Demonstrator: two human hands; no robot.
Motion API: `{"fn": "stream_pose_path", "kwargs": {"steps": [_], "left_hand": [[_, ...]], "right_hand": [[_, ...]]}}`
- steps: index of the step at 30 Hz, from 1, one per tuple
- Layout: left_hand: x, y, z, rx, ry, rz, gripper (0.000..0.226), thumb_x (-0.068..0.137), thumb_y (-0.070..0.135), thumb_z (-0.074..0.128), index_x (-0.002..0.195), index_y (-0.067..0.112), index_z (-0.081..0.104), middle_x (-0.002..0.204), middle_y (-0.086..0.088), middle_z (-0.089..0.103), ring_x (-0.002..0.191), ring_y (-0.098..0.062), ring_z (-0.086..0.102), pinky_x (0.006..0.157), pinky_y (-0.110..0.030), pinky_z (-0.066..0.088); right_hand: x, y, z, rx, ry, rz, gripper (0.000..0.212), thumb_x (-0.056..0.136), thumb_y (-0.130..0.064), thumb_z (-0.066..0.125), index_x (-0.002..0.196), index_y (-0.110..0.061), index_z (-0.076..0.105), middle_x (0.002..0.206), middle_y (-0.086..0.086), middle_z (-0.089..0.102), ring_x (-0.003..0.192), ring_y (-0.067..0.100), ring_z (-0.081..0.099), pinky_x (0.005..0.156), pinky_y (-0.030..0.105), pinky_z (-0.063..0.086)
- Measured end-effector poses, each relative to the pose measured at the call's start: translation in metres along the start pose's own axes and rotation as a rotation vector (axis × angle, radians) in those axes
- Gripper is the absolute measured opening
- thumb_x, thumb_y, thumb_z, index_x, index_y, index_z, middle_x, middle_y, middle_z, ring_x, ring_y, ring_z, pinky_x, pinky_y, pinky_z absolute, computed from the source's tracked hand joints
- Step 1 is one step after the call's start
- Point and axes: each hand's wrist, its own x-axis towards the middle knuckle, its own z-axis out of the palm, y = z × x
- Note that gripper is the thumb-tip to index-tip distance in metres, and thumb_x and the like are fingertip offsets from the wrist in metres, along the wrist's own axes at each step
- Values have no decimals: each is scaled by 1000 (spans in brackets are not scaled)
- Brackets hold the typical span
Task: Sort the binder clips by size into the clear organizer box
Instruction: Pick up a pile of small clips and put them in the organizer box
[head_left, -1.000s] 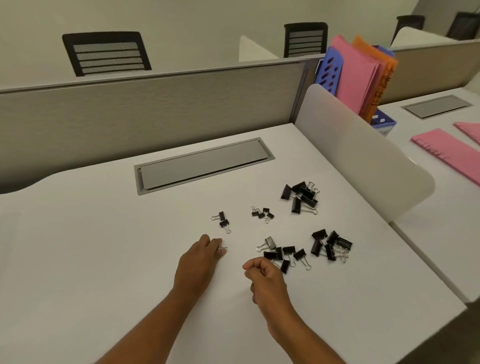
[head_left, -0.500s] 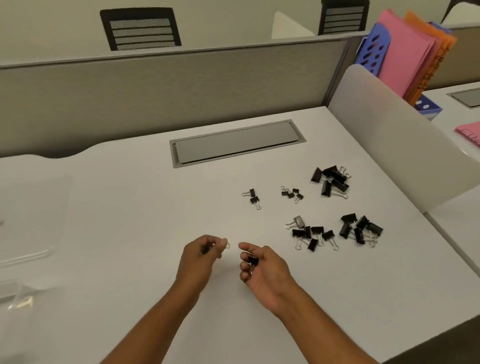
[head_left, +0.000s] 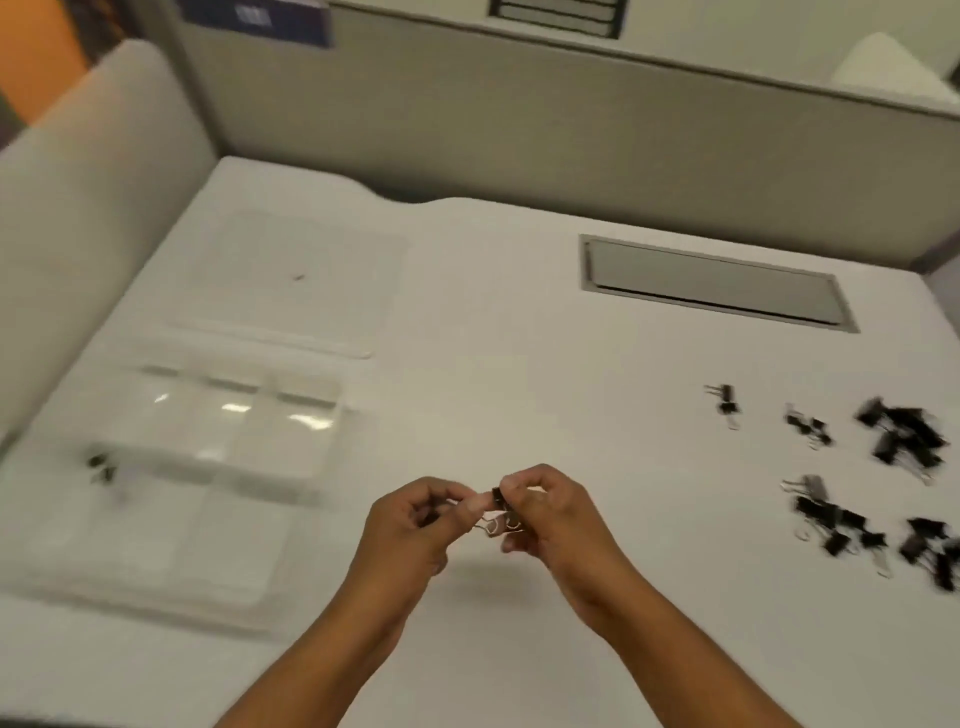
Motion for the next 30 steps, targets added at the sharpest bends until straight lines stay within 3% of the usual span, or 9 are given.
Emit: {"fn": "stream_pose_path", "kwargs": {"steps": [6, 10, 14, 17, 19, 21, 24, 26, 30], "left_hand": [[-27, 5, -133, 123, 208, 63, 12, 95, 32, 71, 90, 26, 81, 68, 16, 67, 54, 2, 54, 55, -16, 40], [-39, 0, -209, 160, 292, 23, 13, 95, 32, 70, 103, 37, 80, 86, 16, 75, 70, 7, 63, 67, -20, 46], [-40, 5, -241, 248, 262, 38, 19, 90, 26, 78, 107, 35, 75, 78, 11, 70, 70, 5, 63, 77, -25, 45], [-34, 12, -245, 248, 234, 56, 21, 86, 25, 82, 104, 30, 73, 79, 9, 73, 69, 5, 64, 78, -23, 45], [-28, 11, -244, 245, 235, 63, 16, 84, 27, 84, 97, 27, 74, 81, 11, 74, 72, 3, 65, 75, -22, 45], [-23, 9, -240, 264, 232, 82, 10, 84, 31, 83, 91, 28, 76, 82, 15, 74, 74, 0, 66, 73, -21, 46], [-18, 6, -232, 267, 209, 96, 6, 86, 33, 81, 90, 31, 77, 67, 20, 67, 59, -1, 53, 63, -19, 42], [-14, 5, -229, 269, 193, 94, 10, 86, 36, 80, 96, 35, 77, 75, 22, 68, 61, 1, 53, 63, -16, 41], [-7, 5, -238, 254, 245, 83, 19, 94, 30, 71, 109, 41, 70, 104, 10, 65, 87, -7, 63, 77, -22, 47]], "right_hand": [[7, 3, 132, -414, -53, -229, 4, 92, -21, 77, 92, -24, 75, 86, -5, 75, 75, 10, 70, 70, 23, 57], [22, 14, 198, -633, -112, -416, 4, 94, -26, 75, 98, -28, 74, 93, -15, 73, 90, 6, 68, 79, 17, 54], [36, 28, 225, -999, -12, -620, 14, 100, -30, 66, 112, -33, 73, 119, -23, 63, 115, -4, 51, 98, 7, 34], [33, 21, 225, -827, 21, -514, 15, 103, -34, 61, 114, -35, 70, 112, -25, 65, 110, -2, 58, 89, 7, 41], [30, 12, 223, -609, -134, -297, 17, 100, -35, 65, 117, -35, 69, 103, -17, 71, 99, 5, 68, 82, 16, 53], [25, 8, 225, -440, -280, -153, 22, 98, -23, 71, 119, -29, 71, 98, -3, 75, 91, 16, 75, 80, 29, 60], [22, 11, 229, -357, -209, -134, 26, 91, -5, 75, 111, -20, 74, 87, 8, 76, 83, 25, 76, 76, 34, 61], [23, 17, 227, -465, -95, -181, 23, 90, -11, 75, 107, -26, 73, 85, 2, 76, 82, 17, 74, 77, 30, 60], [25, 25, 224, -1048, 56, -391, 20, 95, -35, 72, 114, -41, 69, 103, -33, 61, 100, -4, 59, 86, 6, 42]]}}
